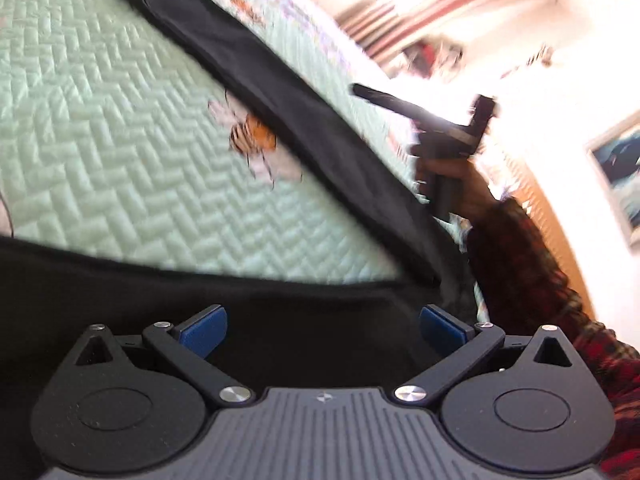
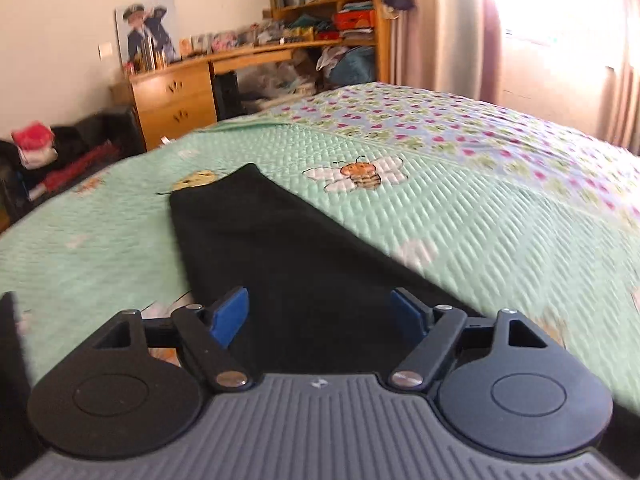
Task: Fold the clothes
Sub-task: 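Grasp the sweatpants leg end with the right gripper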
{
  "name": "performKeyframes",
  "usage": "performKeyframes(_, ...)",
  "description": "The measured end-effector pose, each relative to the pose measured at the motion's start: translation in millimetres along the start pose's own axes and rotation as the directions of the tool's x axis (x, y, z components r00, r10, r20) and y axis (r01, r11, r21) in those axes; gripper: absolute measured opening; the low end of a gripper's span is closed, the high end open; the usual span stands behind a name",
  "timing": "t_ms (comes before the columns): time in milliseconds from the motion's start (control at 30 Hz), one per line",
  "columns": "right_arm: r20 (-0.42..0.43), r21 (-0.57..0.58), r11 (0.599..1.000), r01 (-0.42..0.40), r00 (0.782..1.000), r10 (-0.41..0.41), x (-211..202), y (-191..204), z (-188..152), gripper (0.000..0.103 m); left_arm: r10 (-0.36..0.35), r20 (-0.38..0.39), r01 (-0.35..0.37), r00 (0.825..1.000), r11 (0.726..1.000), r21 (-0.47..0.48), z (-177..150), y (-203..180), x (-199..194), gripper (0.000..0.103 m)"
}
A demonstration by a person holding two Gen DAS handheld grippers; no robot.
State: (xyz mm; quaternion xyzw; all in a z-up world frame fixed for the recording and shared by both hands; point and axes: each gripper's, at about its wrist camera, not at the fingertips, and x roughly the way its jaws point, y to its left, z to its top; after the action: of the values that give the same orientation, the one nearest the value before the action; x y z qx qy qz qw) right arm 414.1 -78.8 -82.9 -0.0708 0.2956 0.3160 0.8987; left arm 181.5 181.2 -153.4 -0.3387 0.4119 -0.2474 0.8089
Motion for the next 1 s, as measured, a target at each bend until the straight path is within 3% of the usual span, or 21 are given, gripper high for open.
performKeyframes(67, -0.017, -0.025, 1.0, -0.003, 1.0, 0.002, 34.0, -4.9, 18.0, 0.079, -0.038, 0.048, 0.038, 0.998, 0.999, -0.003, 3.2, 6.3, 4.5, 0.102)
performKeyframes(167, -0.051, -0.027, 0.999, -0.037, 0.998, 0.036, 74.5, -9.8, 35.7, 0.079, -0.139, 0.06, 0.14, 0.989, 0.99, -0.027, 3.0, 23.6, 13.0, 0.102)
performKeyframes(267, -0.103, 0.003, 0.994, -0.106, 0.989, 0.106, 109.2, -26.4, 48.5, 0.079, -0.153, 0.038, 0.155, 0.987, 0.987, -0.038, 1.5, 35.0, 20.4, 0.102)
performKeyframes(367, -0.164, 0.02, 0.992, -0.122, 0.979, 0.123, 144.0, -38.4, 55.3, 0.079, -0.199, 0.029, 0.2, 0.98, 0.979, -0.036, 2.1, 43.3, 21.6, 0.103)
performKeyframes(467, -0.219, 0.081, 0.985, -0.151, 0.962, 0.166, 166.3, -53.4, 55.3, 0.079, -0.234, 0.019, 0.235, 0.972, 0.971, -0.036, 2.6, 51.9, 22.7, 0.103)
performKeyframes(500, -0.258, 0.131, 0.973, -0.191, 0.941, 0.22, 175.9, -60.4, 53.9, 0.079, -0.237, 0.016, 0.237, 0.971, 0.971, -0.039, 2.6, 53.8, 24.1, 0.103)
performKeyframes(600, -0.3, 0.149, 0.963, -0.224, 0.918, 0.26, 192.7, -64.9, 49.3, 0.081, -0.246, 0.011, 0.246, 0.969, 0.968, -0.048, 3.0, 58.4, 26.7, 0.103)
performKeyframes(667, -0.3, 0.137, 0.96, -0.245, 0.913, 0.275, 196.6, -61.2, 48.7, 0.089, -0.256, 0.012, 0.257, 0.966, 0.965, -0.052, 3.4, 60.1, 27.2, 0.103)
performKeyframes(767, -0.308, 0.092, 0.96, -0.265, 0.909, 0.281, 199.9, -53.8, 48.7, 0.087, -0.263, 0.014, 0.263, 0.965, 0.963, -0.06, 4.7, 62.7, 31.0, 0.103)
performKeyframes(800, -0.31, 0.078, 0.961, -0.265, 0.91, 0.276, 198.9, -52.7, 49.0, 0.082, -0.264, 0.015, 0.264, 0.964, 0.962, -0.062, 5.1, 63.4, 32.2, 0.103)
performKeyframes(833, -0.304, 0.073, 0.962, -0.262, 0.913, 0.272, 196.0, -54.7, 50.5, 0.058, -0.264, 0.017, 0.265, 0.964, 0.962, -0.063, 4.7, 63.4, 31.0, 0.103)
performKeyframes(867, -0.297, 0.079, 0.961, -0.264, 0.914, 0.276, 192.7, -56.5, 52.1, 0.024, -0.265, 0.019, 0.265, 0.964, 0.962, -0.064, 4.4, 63.4, 29.8, 0.103)
performKeyframes(900, -0.295, 0.083, 0.96, -0.269, 0.913, 0.281, 193.6, -57.2, 53.8, 0.015, -0.265, 0.021, 0.266, 0.964, 0.962, -0.067, 4.5, 64.0, 29.0, 0.103)
performKeyframes(1000, -0.296, -0.002, 0.972, -0.236, 0.928, 0.225, 189.1, -39.5, 52.2, 0.012, -0.258, 0.034, 0.26, 0.965, 0.962, -0.08, 4.8, 65.7, 26.4, 0.103)
